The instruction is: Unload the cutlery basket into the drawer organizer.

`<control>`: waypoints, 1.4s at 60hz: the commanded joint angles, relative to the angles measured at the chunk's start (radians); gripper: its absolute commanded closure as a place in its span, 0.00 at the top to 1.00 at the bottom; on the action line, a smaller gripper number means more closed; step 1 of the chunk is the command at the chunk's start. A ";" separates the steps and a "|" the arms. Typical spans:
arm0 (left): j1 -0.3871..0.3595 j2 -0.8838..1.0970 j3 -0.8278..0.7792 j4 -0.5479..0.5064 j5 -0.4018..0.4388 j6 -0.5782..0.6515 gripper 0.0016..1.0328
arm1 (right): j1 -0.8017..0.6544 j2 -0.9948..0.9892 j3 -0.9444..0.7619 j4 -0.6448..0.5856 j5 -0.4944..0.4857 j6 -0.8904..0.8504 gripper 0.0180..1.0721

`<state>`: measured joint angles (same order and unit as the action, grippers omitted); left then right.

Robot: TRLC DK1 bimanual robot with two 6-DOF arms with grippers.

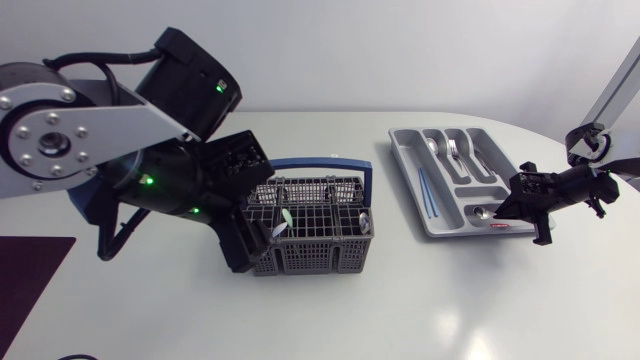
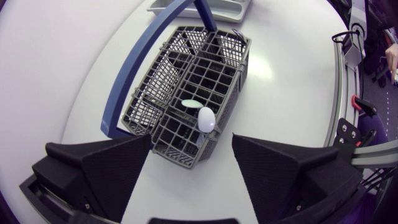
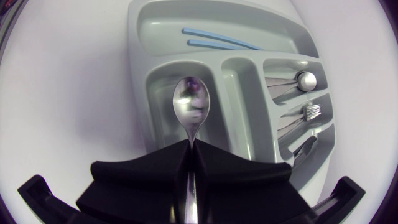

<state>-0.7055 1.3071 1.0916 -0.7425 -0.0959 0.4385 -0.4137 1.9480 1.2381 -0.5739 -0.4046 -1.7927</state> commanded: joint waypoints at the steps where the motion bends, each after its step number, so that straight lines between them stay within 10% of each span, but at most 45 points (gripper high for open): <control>1: -0.023 0.029 -0.010 -0.009 -0.015 -0.052 0.91 | 0.004 0.032 0.027 0.019 0.020 -0.043 0.11; 19: -0.088 0.066 -0.025 0.015 -0.107 -0.147 0.91 | 0.000 -0.021 -0.002 0.071 0.026 0.049 0.60; 26: -0.114 0.070 -0.025 0.028 -0.163 -0.179 0.91 | -0.005 -0.093 -0.049 0.077 0.010 0.076 0.96; 48: -0.244 0.080 -0.001 0.098 -0.442 -0.259 0.90 | -0.017 -0.284 -0.262 0.166 -0.079 0.130 0.96; 84: -0.290 0.179 -0.010 0.055 -0.415 -0.262 0.77 | 0.000 -0.304 -0.307 0.172 -0.079 0.167 0.96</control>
<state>-0.9916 1.4300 1.0912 -0.6819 -0.5129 0.2077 -0.4225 1.6566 0.9600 -0.4133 -0.4858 -1.6440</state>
